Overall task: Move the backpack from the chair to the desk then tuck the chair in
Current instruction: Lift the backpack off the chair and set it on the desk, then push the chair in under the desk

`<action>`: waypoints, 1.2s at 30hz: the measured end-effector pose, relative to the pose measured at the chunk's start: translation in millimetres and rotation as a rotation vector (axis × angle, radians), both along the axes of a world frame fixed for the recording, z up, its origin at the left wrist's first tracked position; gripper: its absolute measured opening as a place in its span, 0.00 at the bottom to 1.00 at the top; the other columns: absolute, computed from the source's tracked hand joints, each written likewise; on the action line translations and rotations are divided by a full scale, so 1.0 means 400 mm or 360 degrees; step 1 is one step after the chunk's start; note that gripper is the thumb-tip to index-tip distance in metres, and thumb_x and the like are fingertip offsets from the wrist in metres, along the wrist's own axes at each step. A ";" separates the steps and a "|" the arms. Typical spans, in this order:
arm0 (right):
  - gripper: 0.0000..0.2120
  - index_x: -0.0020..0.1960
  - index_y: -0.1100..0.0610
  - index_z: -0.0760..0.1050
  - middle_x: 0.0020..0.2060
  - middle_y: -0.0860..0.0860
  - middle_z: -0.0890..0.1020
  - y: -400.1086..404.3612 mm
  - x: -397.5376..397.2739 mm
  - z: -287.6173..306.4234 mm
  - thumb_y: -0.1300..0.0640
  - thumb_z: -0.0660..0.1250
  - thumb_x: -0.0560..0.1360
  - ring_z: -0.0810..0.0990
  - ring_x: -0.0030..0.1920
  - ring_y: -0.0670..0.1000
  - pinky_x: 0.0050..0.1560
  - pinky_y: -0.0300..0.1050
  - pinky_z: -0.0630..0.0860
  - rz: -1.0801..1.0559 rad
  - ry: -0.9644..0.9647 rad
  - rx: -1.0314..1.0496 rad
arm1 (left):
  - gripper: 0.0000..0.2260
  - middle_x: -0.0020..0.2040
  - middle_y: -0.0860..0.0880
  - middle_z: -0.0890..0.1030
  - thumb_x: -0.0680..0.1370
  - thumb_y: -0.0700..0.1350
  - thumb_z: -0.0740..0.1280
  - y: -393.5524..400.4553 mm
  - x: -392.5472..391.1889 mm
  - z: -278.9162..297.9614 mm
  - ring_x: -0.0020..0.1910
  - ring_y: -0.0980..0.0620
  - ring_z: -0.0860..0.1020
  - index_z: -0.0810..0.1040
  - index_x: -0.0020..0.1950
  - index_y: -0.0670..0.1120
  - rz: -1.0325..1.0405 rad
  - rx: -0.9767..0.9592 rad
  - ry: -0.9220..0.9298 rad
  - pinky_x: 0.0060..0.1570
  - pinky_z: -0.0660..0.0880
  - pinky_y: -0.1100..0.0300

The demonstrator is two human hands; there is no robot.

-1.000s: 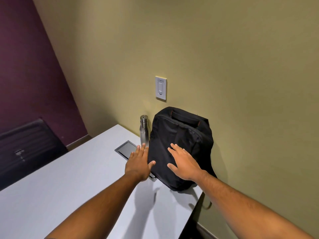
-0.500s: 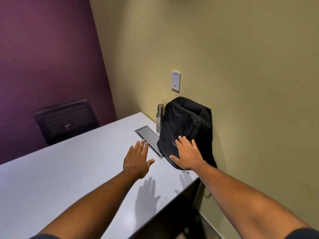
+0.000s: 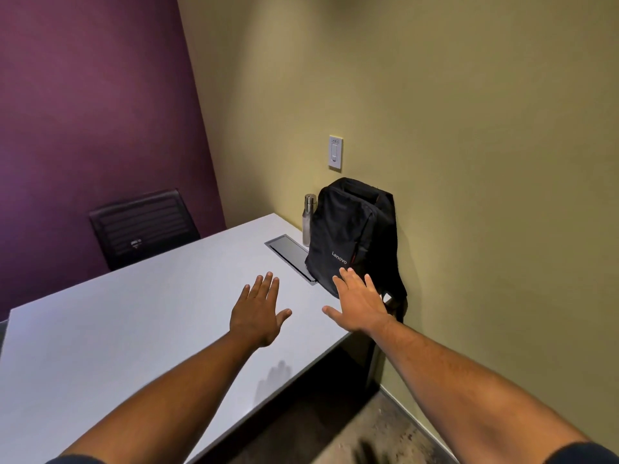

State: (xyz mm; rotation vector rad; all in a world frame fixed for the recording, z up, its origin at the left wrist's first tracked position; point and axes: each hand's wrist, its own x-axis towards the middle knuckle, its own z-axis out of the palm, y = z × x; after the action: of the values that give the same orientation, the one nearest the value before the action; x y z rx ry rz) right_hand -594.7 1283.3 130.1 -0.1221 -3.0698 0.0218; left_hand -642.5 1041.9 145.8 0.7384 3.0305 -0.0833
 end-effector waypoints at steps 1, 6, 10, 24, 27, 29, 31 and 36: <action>0.41 0.83 0.56 0.52 0.84 0.55 0.52 -0.021 0.028 0.002 0.32 0.57 0.80 0.47 0.83 0.56 0.81 0.62 0.46 -0.0017 0.0004 -0.0010 | 0.35 0.83 0.47 0.39 0.83 0.64 0.47 -0.021 0.027 0.003 0.82 0.46 0.39 0.40 0.83 0.47 -0.0018 0.0013 -0.0006 0.81 0.42 0.48; 0.42 0.83 0.56 0.53 0.84 0.55 0.52 -0.147 0.192 -0.002 0.32 0.58 0.79 0.47 0.83 0.56 0.80 0.62 0.46 -0.0072 -0.0015 -0.0016 | 0.35 0.83 0.46 0.39 0.84 0.64 0.47 -0.162 0.182 -0.001 0.82 0.45 0.39 0.40 0.83 0.47 -0.0065 0.0042 -0.0059 0.82 0.44 0.47; 0.42 0.83 0.56 0.54 0.83 0.56 0.53 -0.251 0.311 -0.004 0.32 0.59 0.79 0.47 0.83 0.56 0.80 0.62 0.46 -0.0109 0.0013 -0.0042 | 0.34 0.83 0.46 0.39 0.84 0.63 0.47 -0.289 0.288 -0.016 0.83 0.46 0.39 0.40 0.83 0.46 -0.0036 0.0062 -0.0103 0.82 0.43 0.48; 0.42 0.82 0.57 0.53 0.83 0.56 0.54 -0.490 0.706 -0.013 0.33 0.60 0.79 0.48 0.83 0.56 0.81 0.63 0.49 -0.0131 0.0015 -0.0026 | 0.35 0.84 0.48 0.41 0.83 0.64 0.50 -0.541 0.620 -0.038 0.83 0.47 0.41 0.43 0.83 0.48 -0.0063 0.0123 -0.0052 0.79 0.41 0.49; 0.42 0.82 0.57 0.54 0.83 0.56 0.54 -0.534 0.812 -0.004 0.33 0.60 0.79 0.48 0.83 0.56 0.81 0.63 0.48 -0.0126 0.0021 -0.0048 | 0.35 0.84 0.49 0.42 0.83 0.64 0.51 -0.579 0.728 -0.036 0.83 0.48 0.42 0.44 0.83 0.48 -0.0080 0.0191 -0.0044 0.79 0.42 0.50; 0.42 0.82 0.57 0.54 0.83 0.56 0.54 -0.564 0.888 -0.010 0.33 0.60 0.79 0.49 0.83 0.56 0.81 0.63 0.49 -0.0125 0.0037 -0.0045 | 0.35 0.84 0.49 0.42 0.83 0.64 0.51 -0.606 0.807 -0.040 0.83 0.48 0.42 0.45 0.83 0.48 -0.0102 0.0220 -0.0068 0.80 0.42 0.50; 0.42 0.82 0.57 0.55 0.83 0.56 0.55 -0.596 0.969 -0.017 0.33 0.60 0.78 0.50 0.83 0.56 0.81 0.63 0.50 -0.0135 0.0039 -0.0046 | 0.35 0.84 0.48 0.43 0.83 0.64 0.52 -0.635 0.888 -0.036 0.83 0.48 0.42 0.45 0.83 0.48 -0.0140 0.0228 -0.0098 0.81 0.43 0.49; 0.42 0.82 0.56 0.55 0.83 0.56 0.55 -0.674 1.146 -0.036 0.33 0.61 0.78 0.51 0.83 0.56 0.80 0.62 0.50 -0.0189 -0.0022 -0.0112 | 0.35 0.84 0.46 0.44 0.83 0.64 0.51 -0.712 1.064 -0.023 0.83 0.45 0.43 0.45 0.83 0.47 -0.0197 0.0161 -0.0139 0.82 0.45 0.47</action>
State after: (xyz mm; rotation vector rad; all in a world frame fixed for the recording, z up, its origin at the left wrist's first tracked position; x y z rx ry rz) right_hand -136.4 1013.8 115.6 -0.3096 -3.0701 0.1229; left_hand -216.9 757.0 136.8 0.9117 2.9220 0.0981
